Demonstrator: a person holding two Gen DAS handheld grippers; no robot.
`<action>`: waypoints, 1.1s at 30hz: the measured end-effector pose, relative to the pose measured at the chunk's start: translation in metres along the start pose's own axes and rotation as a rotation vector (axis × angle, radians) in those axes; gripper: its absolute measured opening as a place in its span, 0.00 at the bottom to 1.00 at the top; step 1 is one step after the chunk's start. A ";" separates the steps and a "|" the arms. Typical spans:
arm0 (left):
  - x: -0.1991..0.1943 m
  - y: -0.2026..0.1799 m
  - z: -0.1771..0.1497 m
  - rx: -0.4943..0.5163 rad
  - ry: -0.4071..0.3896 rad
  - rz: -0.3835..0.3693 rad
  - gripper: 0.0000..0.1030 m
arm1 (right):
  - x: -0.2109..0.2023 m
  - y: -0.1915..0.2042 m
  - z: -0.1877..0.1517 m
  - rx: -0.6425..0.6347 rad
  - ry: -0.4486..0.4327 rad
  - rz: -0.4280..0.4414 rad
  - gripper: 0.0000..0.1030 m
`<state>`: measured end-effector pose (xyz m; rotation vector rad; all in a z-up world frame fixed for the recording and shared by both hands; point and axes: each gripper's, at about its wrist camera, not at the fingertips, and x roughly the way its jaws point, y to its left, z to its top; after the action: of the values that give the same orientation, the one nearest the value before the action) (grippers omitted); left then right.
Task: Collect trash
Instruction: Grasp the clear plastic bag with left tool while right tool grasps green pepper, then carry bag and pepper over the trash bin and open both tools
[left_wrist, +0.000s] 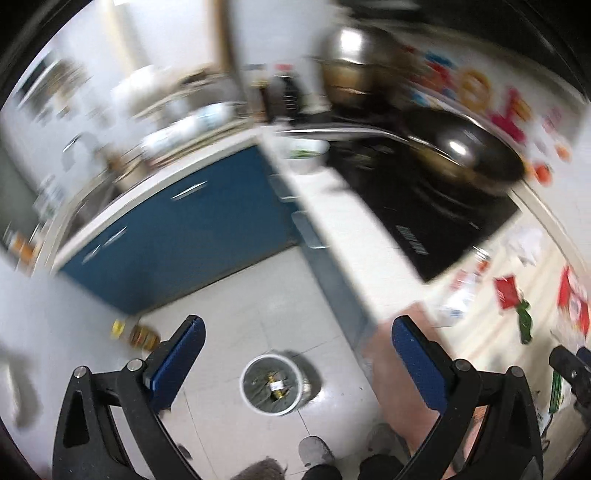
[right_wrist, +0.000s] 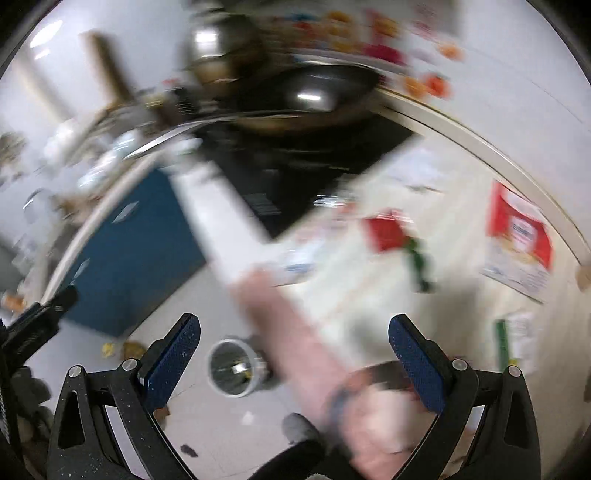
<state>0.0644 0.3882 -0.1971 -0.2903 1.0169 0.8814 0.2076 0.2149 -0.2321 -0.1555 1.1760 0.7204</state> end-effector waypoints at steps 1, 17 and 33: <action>0.013 -0.024 0.009 0.040 0.021 -0.022 1.00 | 0.010 -0.018 0.006 0.023 0.014 -0.016 1.00; 0.193 -0.229 0.010 0.455 0.418 -0.201 0.68 | 0.188 -0.133 0.057 0.043 0.248 -0.125 0.29; 0.117 -0.217 0.000 0.384 0.282 -0.273 0.03 | 0.136 -0.161 0.016 0.054 0.167 -0.126 0.26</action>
<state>0.2547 0.3094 -0.3328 -0.2228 1.3468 0.3918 0.3409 0.1569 -0.3854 -0.2459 1.3318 0.5726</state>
